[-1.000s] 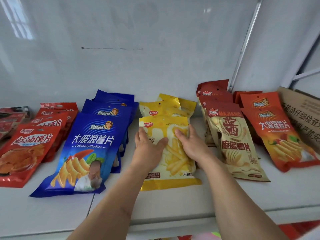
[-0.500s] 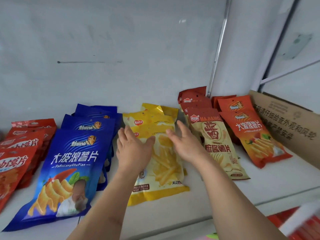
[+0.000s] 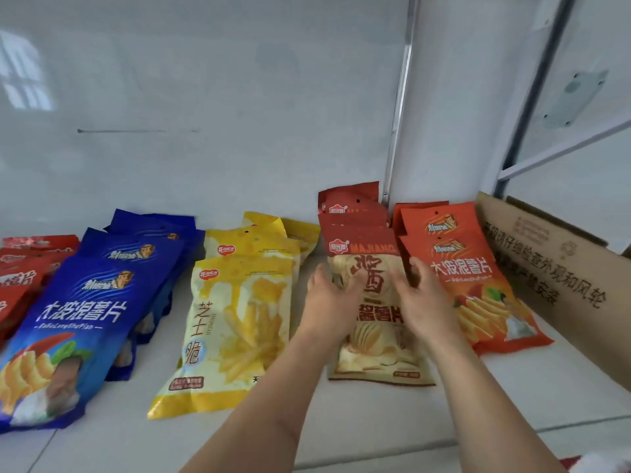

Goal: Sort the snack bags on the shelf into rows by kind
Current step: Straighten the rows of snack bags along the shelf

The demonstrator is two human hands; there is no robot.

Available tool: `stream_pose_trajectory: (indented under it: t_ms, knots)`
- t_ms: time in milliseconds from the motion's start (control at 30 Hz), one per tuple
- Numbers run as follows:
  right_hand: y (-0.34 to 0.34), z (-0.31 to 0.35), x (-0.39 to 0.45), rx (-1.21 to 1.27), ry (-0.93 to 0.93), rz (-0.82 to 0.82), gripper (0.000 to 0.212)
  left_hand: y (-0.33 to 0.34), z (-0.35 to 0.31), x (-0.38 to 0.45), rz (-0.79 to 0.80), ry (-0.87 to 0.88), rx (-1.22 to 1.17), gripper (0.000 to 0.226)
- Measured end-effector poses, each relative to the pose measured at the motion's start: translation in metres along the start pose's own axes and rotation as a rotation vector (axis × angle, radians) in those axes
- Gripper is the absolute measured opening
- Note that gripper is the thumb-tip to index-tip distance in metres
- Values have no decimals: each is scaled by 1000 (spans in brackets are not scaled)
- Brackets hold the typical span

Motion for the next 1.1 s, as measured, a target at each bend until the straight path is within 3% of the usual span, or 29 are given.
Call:
stream_pose_trajectory:
  t_ms: [67, 233, 367, 467, 567, 700, 867, 1000, 1100]
  knots:
    - [14, -13, 0, 24, 13, 92, 68, 13, 20, 11, -54, -36, -8, 98]
    - [36, -30, 3, 88, 20, 184, 59, 24, 17, 5, -95, -67, 76, 55]
    - [45, -34, 12, 53, 32, 244, 76, 18, 13, 10, -142, -58, 86, 34]
    - [48, -32, 25, 65, 41, 273, 100, 16, 13, 15, -152, -53, 59, 31]
    - [45, -22, 44, 166, 26, 292, 75, 14, 8, 21, -155, -45, 13, 32]
    - [40, -12, 66, 269, 28, 313, 45, 14, -5, 36, -156, -12, 42, 48]
    - [51, -13, 75, 195, 51, 255, 68, 16, 9, 51, -187, -57, 114, 60]
    - [58, -12, 77, 112, 57, 228, 68, 14, 16, 55, -255, 1, 247, 54]
    - [54, -6, 79, 45, 40, 207, 86, 12, 17, 56, -263, 1, 267, 55]
Point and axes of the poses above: each hand's wrist, its own x-axis towards the middle knuckle, its own y-axis out of the palm, z = x × y, the point moved 9 cm from there along x, towards the middle knuckle, and after that the axes turned 13 degrees about -x, right-handed, at the moved point
